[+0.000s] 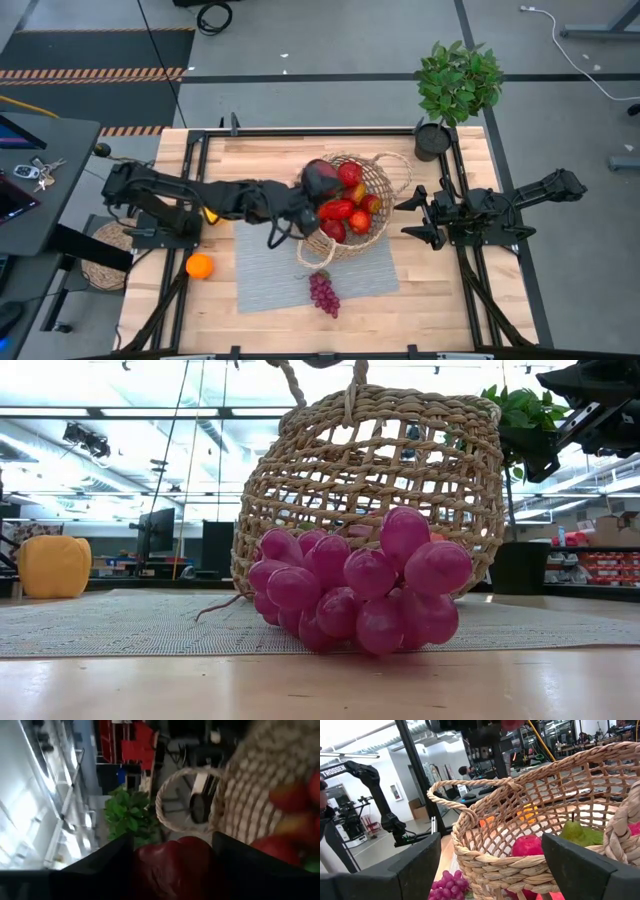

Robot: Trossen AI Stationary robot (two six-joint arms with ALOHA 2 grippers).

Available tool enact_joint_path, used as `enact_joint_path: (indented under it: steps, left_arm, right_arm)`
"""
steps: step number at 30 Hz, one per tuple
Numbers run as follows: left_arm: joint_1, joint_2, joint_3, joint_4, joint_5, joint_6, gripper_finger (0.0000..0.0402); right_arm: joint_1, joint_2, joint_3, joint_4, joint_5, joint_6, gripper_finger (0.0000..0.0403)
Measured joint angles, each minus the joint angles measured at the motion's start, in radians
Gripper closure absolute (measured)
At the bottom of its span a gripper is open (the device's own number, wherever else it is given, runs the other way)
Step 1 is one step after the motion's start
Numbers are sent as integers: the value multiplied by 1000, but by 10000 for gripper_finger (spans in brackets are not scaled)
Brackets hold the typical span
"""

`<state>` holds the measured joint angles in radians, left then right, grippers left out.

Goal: Build produce basket
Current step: Put the dark red apple into the brown basket

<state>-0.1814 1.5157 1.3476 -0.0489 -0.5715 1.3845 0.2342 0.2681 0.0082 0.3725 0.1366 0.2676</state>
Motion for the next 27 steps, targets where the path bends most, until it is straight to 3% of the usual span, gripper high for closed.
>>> enact_joint_path:
  steps: [9,14,17,20,27]
  left_arm:
    - [-63,55,0,41,-170,429,139]
    - [-79,56,0,42,-184,446,134]
    - [-77,56,0,47,-187,365,133]
    - [-59,57,0,104,-170,148,137]
    - [18,55,0,220,17,-343,131]
  right_arm:
    - [0,0,0,0,0,0,55]
    - [0,0,0,0,0,0,55]
    - [0,0,0,0,0,0,55]
    - [0,0,0,0,0,0,55]
    - [0,0,0,0,0,0,55]
